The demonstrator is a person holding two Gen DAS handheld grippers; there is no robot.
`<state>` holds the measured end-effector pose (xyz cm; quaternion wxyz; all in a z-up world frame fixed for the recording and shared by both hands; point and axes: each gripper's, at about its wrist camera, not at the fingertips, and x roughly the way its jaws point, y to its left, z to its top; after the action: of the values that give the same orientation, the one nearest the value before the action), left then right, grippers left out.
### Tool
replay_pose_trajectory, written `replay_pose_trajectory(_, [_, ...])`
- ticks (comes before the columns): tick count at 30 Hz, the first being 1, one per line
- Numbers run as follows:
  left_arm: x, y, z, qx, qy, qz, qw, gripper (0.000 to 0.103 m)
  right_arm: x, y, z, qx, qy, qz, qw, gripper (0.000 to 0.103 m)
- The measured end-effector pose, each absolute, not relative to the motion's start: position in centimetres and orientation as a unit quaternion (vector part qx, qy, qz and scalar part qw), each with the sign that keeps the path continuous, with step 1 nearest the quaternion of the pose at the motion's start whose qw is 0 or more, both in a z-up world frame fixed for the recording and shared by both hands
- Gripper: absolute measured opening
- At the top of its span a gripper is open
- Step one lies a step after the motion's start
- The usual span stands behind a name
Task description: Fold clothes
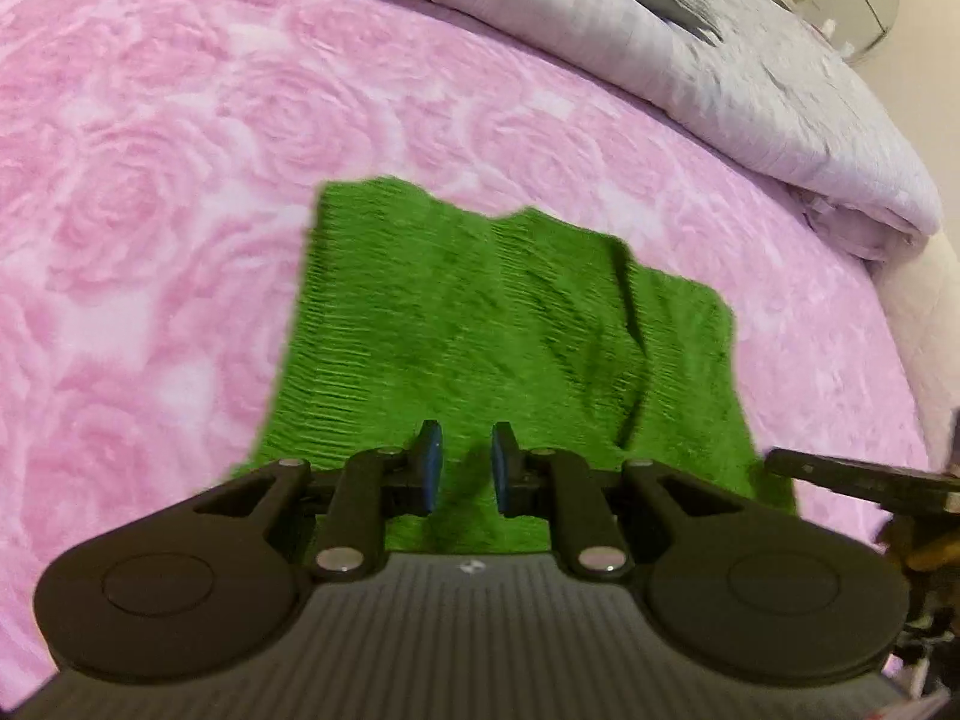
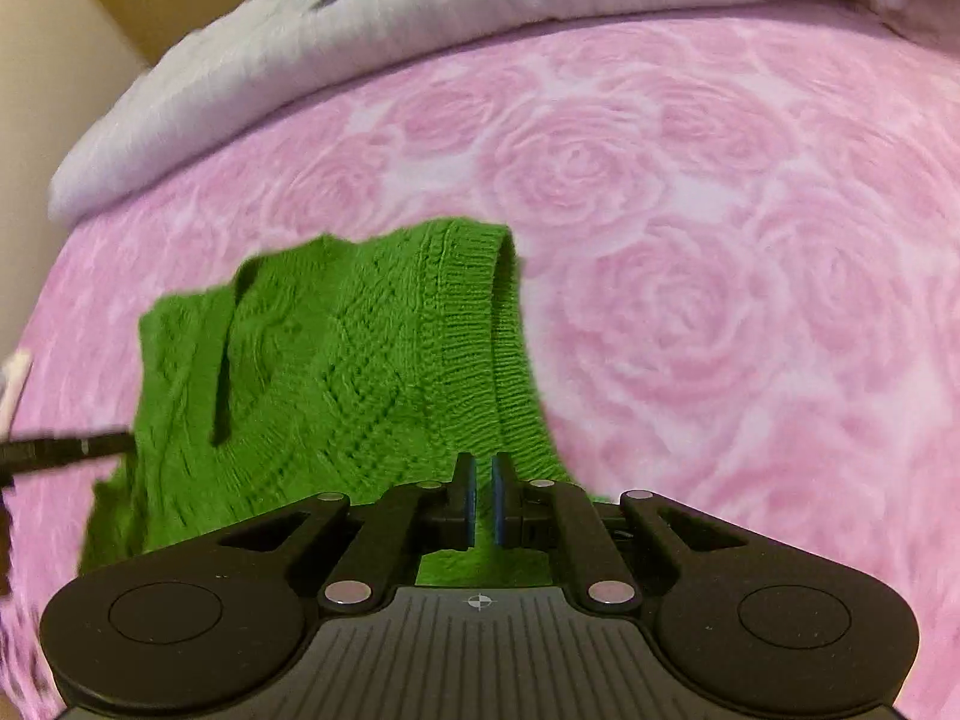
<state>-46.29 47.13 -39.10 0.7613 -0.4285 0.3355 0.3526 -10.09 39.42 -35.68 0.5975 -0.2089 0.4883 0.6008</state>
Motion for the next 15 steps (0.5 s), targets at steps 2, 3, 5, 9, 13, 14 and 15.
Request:
replay_pose_trajectory(2, [-45.0, 46.8, -38.9, -0.431, 0.341, 0.33, 0.768, 0.012, -9.7, 39.5, -36.1, -0.212, 0.488, 0.615, 0.582, 0.007])
replay_pose_trajectory(3, [-44.2, 46.6, -38.8, -0.43, 0.344, 0.316, 0.772, 0.012, -9.5, 39.5, -36.3, -0.214, 0.488, 0.62, 0.575, 0.007])
replay_pose_trajectory(5, [-42.1, 45.9, -38.8, -0.419, 0.356, 0.289, 0.784, 0.012, -9.2, 39.3, -36.5, -0.215, 0.489, 0.631, 0.563, 0.007])
replay_pose_trajectory(9, [-37.9, 45.3, -39.5, -0.397, 0.373, 0.255, 0.799, 0.013, -8.5, 38.3, -36.4, -0.197, 0.491, 0.64, 0.558, 0.043])
replay_pose_trajectory(13, [-34.9, 45.7, -41.2, -0.394, 0.388, 0.243, 0.797, 0.013, -7.7, 37.9, -36.3, -0.178, 0.492, 0.653, 0.547, 0.053])
replay_pose_trajectory(14, [-34.4, 45.7, -41.6, -0.392, 0.393, 0.243, 0.796, 0.013, -7.5, 38.1, -36.5, -0.176, 0.495, 0.654, 0.545, 0.053])
replay_pose_trajectory(15, [-33.8, 45.8, -42.1, -0.39, 0.397, 0.242, 0.795, 0.013, -7.3, 38.3, -36.7, -0.174, 0.499, 0.656, 0.539, 0.053])
